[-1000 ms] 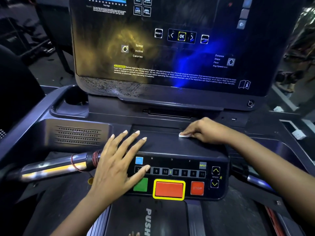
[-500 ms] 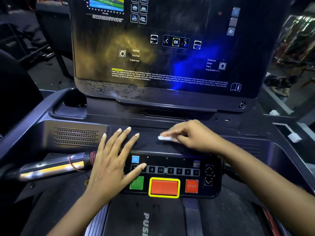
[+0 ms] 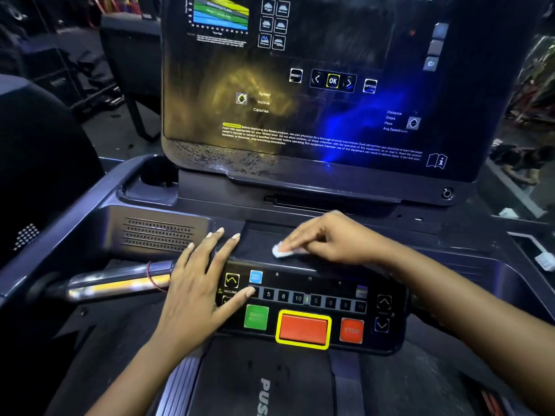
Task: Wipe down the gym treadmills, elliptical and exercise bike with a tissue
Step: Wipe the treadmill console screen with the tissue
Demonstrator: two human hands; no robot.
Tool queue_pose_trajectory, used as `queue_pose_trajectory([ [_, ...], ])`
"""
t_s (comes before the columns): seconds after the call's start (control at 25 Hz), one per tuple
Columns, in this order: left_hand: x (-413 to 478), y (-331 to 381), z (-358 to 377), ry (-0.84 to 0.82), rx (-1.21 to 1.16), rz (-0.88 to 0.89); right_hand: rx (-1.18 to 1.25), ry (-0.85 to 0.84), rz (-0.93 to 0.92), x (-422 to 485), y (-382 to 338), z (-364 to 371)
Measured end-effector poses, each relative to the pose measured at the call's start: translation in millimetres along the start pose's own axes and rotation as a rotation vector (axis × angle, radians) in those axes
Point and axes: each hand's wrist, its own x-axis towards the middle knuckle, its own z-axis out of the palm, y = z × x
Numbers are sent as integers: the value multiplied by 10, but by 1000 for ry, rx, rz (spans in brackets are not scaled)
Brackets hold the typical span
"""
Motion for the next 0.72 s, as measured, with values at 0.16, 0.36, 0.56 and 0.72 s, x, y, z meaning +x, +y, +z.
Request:
queue_pose_trajectory([
  [0.16,-11,-3,-19,-7,-1,7,-12,0,20,543,21,241],
  [0.36,-8,-5,-5,11,3,19,44,-12,-135,216,13,185],
  [0.56,-48,81,-10,66,40,61,135,54,-34,-451,203,35],
  [0.72,-5,295,15,96,84,137,284,4,129,-847,361,-309],
])
